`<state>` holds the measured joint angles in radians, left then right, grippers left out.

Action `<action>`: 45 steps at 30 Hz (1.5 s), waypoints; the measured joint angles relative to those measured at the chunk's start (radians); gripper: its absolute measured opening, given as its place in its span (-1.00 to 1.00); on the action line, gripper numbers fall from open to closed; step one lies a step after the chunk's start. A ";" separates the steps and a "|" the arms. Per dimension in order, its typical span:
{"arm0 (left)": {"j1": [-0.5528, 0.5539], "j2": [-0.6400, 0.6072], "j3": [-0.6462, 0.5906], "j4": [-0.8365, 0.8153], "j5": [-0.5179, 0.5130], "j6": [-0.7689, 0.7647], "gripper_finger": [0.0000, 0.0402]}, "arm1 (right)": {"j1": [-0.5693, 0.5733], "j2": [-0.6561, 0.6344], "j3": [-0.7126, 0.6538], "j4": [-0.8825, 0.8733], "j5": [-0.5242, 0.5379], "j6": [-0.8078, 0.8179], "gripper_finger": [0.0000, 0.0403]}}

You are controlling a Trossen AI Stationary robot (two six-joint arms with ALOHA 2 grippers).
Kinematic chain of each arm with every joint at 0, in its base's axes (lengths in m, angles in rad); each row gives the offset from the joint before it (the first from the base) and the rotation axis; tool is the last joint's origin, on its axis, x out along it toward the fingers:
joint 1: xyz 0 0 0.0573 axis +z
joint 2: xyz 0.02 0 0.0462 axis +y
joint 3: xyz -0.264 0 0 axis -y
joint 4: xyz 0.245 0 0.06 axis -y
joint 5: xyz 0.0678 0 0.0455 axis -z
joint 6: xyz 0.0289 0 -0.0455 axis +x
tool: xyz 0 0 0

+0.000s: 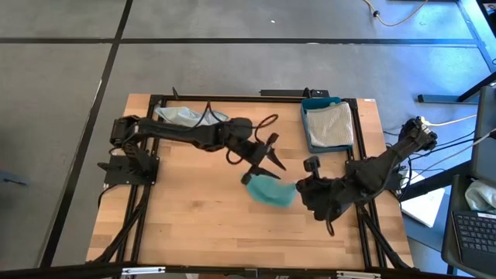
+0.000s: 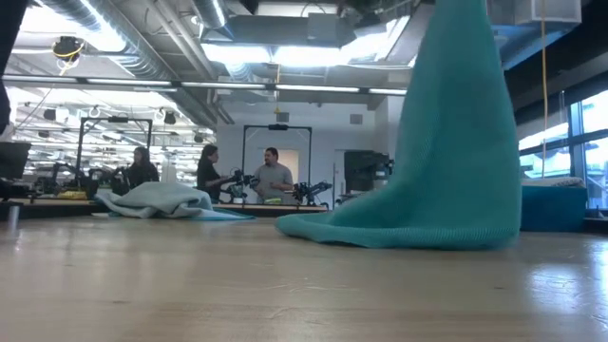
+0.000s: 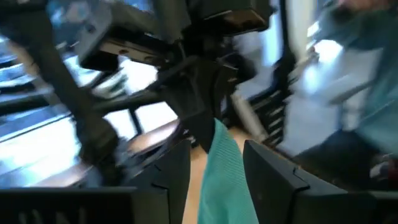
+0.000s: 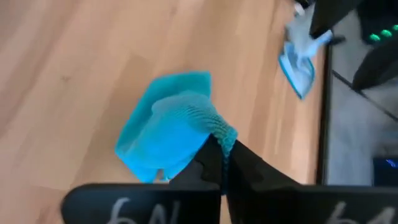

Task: Fold microfiber towels
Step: Fold the blue microfiber cloth

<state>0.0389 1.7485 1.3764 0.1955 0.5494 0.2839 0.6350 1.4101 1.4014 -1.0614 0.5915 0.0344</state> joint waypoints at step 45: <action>0.010 0.049 -0.001 0.004 0.136 -0.114 -0.26 | -0.258 0.003 0.318 -0.072 -0.322 -0.172 -0.96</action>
<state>0.0488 1.7979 1.3758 0.1995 0.6857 0.1701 0.3769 1.4132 1.7199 -1.1336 0.2695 -0.1376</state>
